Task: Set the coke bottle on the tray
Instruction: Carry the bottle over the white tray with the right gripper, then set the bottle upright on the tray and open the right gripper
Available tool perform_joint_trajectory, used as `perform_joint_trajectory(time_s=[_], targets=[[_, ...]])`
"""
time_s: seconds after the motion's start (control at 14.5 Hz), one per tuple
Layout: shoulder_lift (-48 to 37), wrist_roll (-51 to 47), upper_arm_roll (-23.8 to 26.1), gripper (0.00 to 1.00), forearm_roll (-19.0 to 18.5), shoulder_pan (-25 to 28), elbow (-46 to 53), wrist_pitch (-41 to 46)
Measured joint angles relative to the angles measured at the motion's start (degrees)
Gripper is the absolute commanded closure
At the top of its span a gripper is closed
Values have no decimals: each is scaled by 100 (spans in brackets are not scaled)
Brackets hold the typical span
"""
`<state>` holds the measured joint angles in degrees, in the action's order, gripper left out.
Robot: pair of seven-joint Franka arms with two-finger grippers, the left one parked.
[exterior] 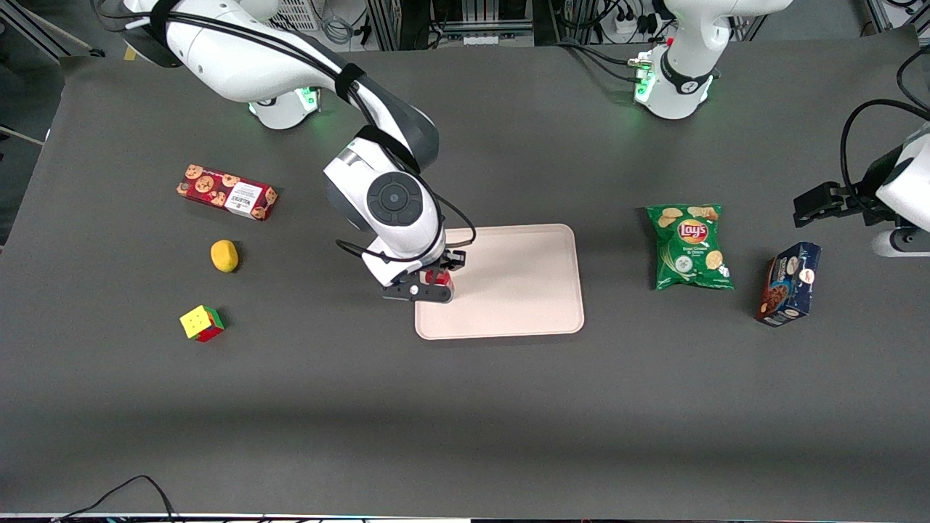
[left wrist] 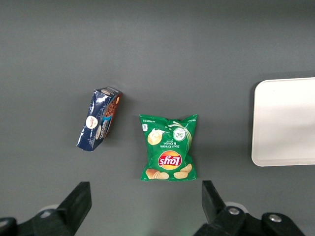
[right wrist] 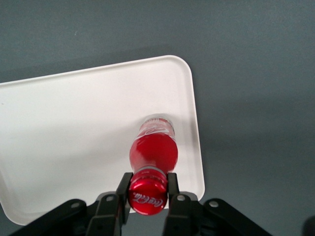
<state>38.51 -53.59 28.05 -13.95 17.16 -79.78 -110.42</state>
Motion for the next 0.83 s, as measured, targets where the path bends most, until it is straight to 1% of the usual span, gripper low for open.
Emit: perform_joint_trajectory(time_s=[0.07, 0.14, 0.21, 0.28, 0.62, 0.83], targets=[[0, -17, 0, 44, -2, 0, -30, -13], [-1, -26, 0, 30, -3, 0, -38, -24], [-1, -32, 0, 14, -4, -1, -37, -49], [-1, -33, 0, 0, -5, -1, -36, -79], [-95, -119, 1, 0, -5, -78, 7, -104], [-596, -99, 24, 0, 59, -383, 73, 128]])
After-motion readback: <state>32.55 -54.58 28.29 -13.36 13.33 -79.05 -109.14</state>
